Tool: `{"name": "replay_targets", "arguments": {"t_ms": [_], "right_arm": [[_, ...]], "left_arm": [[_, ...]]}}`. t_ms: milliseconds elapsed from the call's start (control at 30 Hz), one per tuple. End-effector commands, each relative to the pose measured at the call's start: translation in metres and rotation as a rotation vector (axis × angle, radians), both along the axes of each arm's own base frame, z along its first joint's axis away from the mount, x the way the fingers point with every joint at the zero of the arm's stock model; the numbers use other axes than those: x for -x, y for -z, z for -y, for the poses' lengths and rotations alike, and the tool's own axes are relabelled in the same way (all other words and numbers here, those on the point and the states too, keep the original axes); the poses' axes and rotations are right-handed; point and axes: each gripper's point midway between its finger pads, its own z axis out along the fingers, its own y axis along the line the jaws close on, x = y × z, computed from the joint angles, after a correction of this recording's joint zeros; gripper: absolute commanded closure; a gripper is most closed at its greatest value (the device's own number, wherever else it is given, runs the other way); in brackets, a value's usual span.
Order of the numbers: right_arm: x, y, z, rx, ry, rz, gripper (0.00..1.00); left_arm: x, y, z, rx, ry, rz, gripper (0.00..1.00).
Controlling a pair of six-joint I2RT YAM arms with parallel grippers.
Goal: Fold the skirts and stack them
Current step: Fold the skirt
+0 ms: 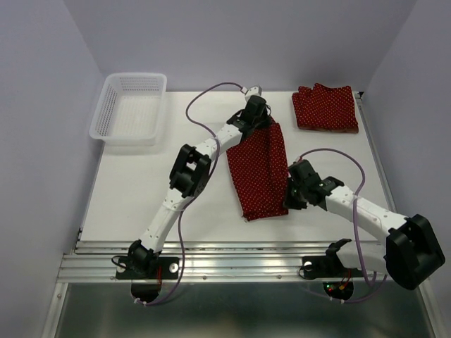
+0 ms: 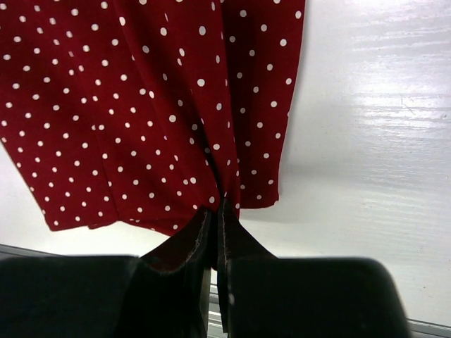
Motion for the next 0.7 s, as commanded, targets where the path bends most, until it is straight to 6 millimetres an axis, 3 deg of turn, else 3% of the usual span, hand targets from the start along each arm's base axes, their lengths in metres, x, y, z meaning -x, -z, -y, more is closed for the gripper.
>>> {"name": "replay_targets", "arguments": {"t_ms": [0, 233, 333, 400, 433, 500, 567, 633, 667], "right_arm": [[-0.002, 0.007, 0.003, 0.002, 0.022, -0.007, 0.99], [-0.002, 0.025, 0.014, 0.043, 0.064, -0.020, 0.92], [-0.002, 0.025, 0.017, 0.054, 0.087, -0.011, 0.87], [-0.005, 0.022, 0.021, 0.053, 0.119, 0.001, 0.80], [-0.005, 0.019, 0.023, 0.057, 0.133, 0.006, 0.68], [-0.005, 0.015, 0.026, 0.061, 0.155, 0.010, 0.55], [-0.006, 0.006, 0.029, 0.076, 0.158, 0.023, 0.33], [-0.009, -0.007, 0.031, 0.075, 0.160, 0.058, 0.15], [-0.011, -0.019, 0.033, 0.071, 0.160, 0.094, 0.01]], "left_arm": [[-0.013, -0.037, 0.011, 0.071, -0.022, 0.098, 1.00], [-0.010, -0.028, 0.021, 0.090, 0.000, 0.088, 0.98], [-0.006, -0.032, 0.026, 0.096, 0.007, 0.094, 0.86], [-0.004, -0.035, 0.028, 0.093, 0.013, 0.101, 0.67], [-0.002, -0.036, 0.031, 0.094, 0.023, 0.102, 0.59], [0.001, -0.046, 0.032, 0.101, 0.036, 0.113, 0.41], [0.005, -0.053, 0.035, 0.103, 0.052, 0.120, 0.25], [0.009, -0.074, 0.034, 0.115, 0.061, 0.144, 0.03], [0.013, -0.088, 0.034, 0.118, 0.076, 0.158, 0.01]]}}
